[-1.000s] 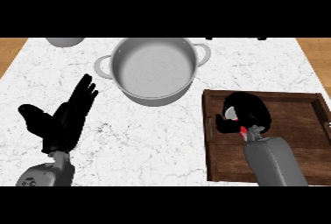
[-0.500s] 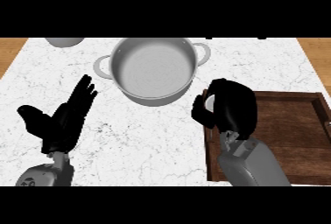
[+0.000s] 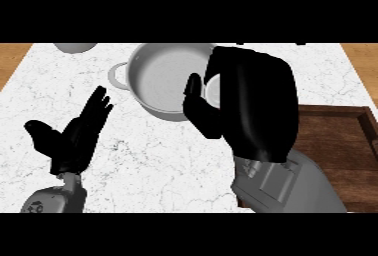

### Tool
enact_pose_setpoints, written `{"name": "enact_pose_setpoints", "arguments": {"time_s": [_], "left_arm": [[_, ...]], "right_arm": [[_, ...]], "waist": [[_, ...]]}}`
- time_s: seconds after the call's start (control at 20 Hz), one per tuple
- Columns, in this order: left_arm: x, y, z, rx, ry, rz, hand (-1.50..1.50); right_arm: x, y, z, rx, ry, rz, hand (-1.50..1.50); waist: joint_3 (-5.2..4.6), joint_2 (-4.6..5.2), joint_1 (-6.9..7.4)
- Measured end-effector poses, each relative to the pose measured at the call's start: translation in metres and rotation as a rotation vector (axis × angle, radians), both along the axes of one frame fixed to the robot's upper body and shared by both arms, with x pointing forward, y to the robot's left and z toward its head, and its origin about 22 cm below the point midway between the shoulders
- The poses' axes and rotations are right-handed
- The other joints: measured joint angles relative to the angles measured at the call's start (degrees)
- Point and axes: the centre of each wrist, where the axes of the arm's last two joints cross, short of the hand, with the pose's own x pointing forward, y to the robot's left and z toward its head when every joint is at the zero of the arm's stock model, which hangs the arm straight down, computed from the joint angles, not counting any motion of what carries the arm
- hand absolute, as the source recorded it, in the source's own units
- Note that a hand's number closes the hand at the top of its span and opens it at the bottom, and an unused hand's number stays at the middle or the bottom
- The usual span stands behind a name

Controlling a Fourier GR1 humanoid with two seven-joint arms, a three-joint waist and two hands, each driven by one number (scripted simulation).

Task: Pick the can from the tray and place it in the pot

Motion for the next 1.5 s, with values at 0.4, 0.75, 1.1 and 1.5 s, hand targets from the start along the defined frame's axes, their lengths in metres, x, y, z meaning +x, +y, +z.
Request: {"name": "enact_pose_setpoints", "arguments": {"time_s": [0.4,0.75,1.1,1.5], "left_arm": [[0.001,-0.007,0.007,0.0,-0.009,-0.01,0.0],[-0.002,-0.007,0.012,0.001,-0.008,-0.02,0.0],[0.004,-0.009,0.008,0.0,-0.011,-0.027,0.0],[0.006,-0.01,0.01,0.0,-0.019,-0.045,0.0]], "right_arm": [[0.033,0.034,0.049,0.045,-0.024,0.043,1.5],[0.082,0.048,0.057,0.09,0.043,-0.018,1.5],[0.127,0.056,0.033,0.093,0.109,-0.052,1.5],[0.159,0.044,-0.012,0.234,0.258,-0.079,-1.5]], "waist": [[-0.01,0.2,0.66],[-0.01,0.36,1.02],[-0.02,0.61,1.29],[-0.02,0.92,2.6]]}}
